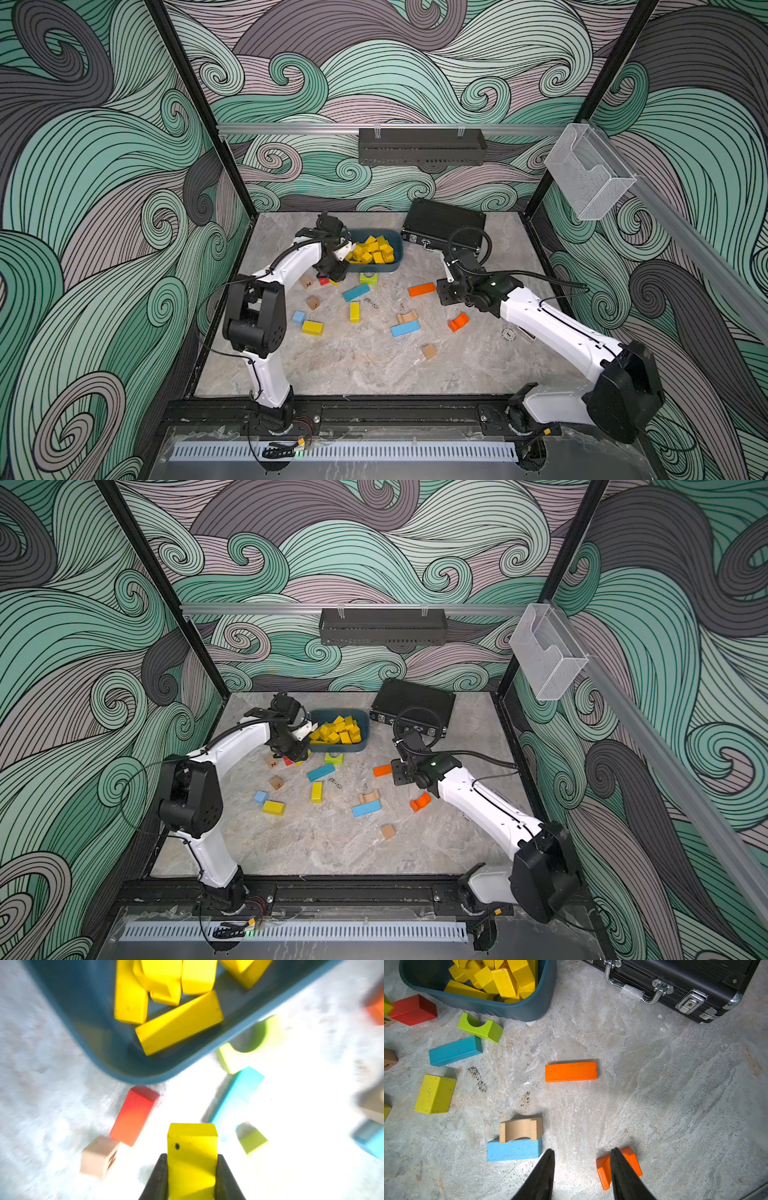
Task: Pick out the yellow building blocks
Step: Pick up the building block from the center of the board, then place the building block in the storage box.
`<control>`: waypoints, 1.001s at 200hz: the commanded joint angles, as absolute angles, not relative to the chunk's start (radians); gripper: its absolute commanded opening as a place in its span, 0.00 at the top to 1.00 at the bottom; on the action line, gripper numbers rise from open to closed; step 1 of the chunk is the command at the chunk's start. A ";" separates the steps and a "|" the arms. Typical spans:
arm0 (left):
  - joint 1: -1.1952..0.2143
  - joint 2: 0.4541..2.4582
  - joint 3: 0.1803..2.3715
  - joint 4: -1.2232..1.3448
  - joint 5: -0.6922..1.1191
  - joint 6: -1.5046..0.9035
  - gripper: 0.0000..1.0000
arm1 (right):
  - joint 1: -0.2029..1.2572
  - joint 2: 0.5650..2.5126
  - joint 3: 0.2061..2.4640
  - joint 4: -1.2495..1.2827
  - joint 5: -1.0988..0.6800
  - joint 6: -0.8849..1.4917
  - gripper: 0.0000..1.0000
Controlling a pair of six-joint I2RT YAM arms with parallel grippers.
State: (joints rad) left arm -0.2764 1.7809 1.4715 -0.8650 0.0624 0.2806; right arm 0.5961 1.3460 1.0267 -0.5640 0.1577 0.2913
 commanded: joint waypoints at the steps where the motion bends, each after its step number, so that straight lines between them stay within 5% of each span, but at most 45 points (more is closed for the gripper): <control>1: -0.287 1.708 1.547 -0.933 0.109 0.290 0.88 | 0.596 1.326 1.014 -0.552 0.160 0.301 0.54; 166: -0.288 2.211 1.949 -0.690 0.070 0.293 0.80 | 0.591 1.045 0.798 -0.602 0.184 0.355 0.54; 200: -0.288 2.248 1.967 -0.676 0.068 0.289 0.61 | 0.573 0.950 0.750 -0.618 0.194 0.354 0.51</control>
State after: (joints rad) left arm -0.2840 2.2158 1.9232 -0.6949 0.0814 0.2832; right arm 0.5869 1.0035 0.7746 -0.5926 0.1635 0.3370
